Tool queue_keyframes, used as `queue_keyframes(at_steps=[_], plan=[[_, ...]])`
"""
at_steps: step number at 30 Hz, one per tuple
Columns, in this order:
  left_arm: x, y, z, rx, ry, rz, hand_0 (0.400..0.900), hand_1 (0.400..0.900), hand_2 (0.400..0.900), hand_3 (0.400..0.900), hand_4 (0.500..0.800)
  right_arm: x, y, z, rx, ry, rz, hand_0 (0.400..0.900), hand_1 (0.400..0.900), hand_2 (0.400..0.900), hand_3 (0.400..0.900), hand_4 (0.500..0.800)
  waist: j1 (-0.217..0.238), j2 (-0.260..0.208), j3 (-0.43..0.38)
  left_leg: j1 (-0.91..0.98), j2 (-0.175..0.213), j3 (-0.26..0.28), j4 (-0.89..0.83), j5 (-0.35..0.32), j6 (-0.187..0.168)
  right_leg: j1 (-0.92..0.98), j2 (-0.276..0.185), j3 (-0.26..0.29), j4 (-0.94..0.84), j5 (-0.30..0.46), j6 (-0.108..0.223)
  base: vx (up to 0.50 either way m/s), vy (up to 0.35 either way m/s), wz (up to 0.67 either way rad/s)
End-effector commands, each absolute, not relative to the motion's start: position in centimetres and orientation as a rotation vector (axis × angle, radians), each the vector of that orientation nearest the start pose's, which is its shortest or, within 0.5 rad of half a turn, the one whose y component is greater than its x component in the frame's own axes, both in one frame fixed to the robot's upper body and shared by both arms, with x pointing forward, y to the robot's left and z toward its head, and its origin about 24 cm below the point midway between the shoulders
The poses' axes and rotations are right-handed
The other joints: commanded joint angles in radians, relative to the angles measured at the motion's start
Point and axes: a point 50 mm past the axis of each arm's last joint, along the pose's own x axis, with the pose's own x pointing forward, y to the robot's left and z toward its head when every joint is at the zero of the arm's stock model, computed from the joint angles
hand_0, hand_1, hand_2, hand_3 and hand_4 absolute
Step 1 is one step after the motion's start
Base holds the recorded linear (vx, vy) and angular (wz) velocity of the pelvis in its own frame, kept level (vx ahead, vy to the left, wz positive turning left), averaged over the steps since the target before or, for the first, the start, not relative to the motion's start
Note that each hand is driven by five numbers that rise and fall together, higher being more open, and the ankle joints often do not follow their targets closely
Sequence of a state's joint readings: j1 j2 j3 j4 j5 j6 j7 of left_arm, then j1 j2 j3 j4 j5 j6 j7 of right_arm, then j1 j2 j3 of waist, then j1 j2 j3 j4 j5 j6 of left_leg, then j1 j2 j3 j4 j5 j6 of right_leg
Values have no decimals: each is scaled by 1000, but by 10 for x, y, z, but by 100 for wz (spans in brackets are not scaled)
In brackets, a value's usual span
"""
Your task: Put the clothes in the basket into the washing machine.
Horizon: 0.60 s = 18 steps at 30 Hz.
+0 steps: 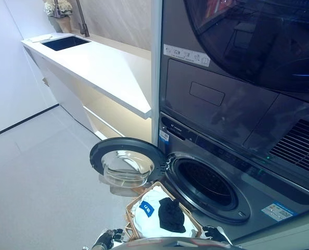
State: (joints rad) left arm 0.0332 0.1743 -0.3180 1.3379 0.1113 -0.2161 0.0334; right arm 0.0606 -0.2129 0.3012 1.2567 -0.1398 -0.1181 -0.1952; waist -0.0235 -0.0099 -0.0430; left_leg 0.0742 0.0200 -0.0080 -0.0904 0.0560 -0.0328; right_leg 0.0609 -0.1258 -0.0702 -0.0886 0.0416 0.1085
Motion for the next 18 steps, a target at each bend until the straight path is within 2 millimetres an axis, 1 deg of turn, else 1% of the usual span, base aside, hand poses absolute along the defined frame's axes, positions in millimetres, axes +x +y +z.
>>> queue_keyframes(at_steps=[1, 6, 13, 15, 18], plan=[[89, 200, -166, 417, 1107, -188, 900, 900, 900, 900, 800, 88, -221, -163, -613, 1113, 72, 900, 900, 900, 900, 800, 9, -15, 12, -45, -19, -6, 23, -40, 13, -27, 34, 2, 46, -7, -9, 0, 0, 0], [93, 202, -165, 412, 1089, -167, 900, 900, 900, 900, 800, 89, -222, -162, -613, 1110, 60, 900, 900, 900, 900, 800, 11, -15, 14, -47, -19, -8, 24, -39, 13, -27, 34, -2, 47, -8, -10, -3, 1, 2], [87, 202, -167, 423, 1118, -176, 900, 900, 900, 900, 800, 85, -220, -164, -613, 1123, 69, 900, 900, 900, 900, 800, 10, -16, 16, -48, -19, -12, 23, -38, 13, -27, 35, -3, 45, -8, -10, 0, 0, 0], [88, 202, -166, 429, 1116, -179, 900, 900, 900, 900, 800, 89, -222, -162, -645, 1108, 82, 900, 900, 900, 900, 800, 12, -17, 19, -51, -19, -14, 22, -37, 12, -29, 36, -4, 45, -7, -11, 0, 0, 0], [92, 204, -165, 440, 1100, -178, 900, 900, 900, 900, 800, 103, -226, -158, -746, 1049, 137, 900, 900, 900, 900, 800, 17, -17, 29, -61, -20, -19, 22, -34, 11, -36, 35, -9, 45, -6, -11, -8, -9, 7]])
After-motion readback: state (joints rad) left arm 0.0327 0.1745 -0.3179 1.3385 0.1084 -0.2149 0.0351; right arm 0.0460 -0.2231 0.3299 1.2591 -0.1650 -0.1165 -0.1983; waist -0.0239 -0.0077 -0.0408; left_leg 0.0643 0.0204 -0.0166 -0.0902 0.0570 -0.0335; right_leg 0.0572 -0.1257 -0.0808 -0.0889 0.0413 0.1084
